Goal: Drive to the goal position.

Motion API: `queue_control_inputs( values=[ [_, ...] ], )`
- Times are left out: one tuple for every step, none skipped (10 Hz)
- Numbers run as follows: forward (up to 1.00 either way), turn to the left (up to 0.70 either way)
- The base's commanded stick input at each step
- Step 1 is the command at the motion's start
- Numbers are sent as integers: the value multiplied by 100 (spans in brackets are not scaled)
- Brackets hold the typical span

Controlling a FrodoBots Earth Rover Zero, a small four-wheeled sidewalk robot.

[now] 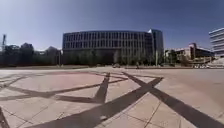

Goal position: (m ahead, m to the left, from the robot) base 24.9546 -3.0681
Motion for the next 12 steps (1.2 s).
queue_control_inputs(
  values=[
    [70, 4],
    [70, 0],
    [70, 0],
    [70, 0],
    [70, 0],
    [70, 0],
    [70, 0],
    [70, 0],
    [70, 0],
    [70, 0],
    [70, 0],
    [70, 0]
  ],
)
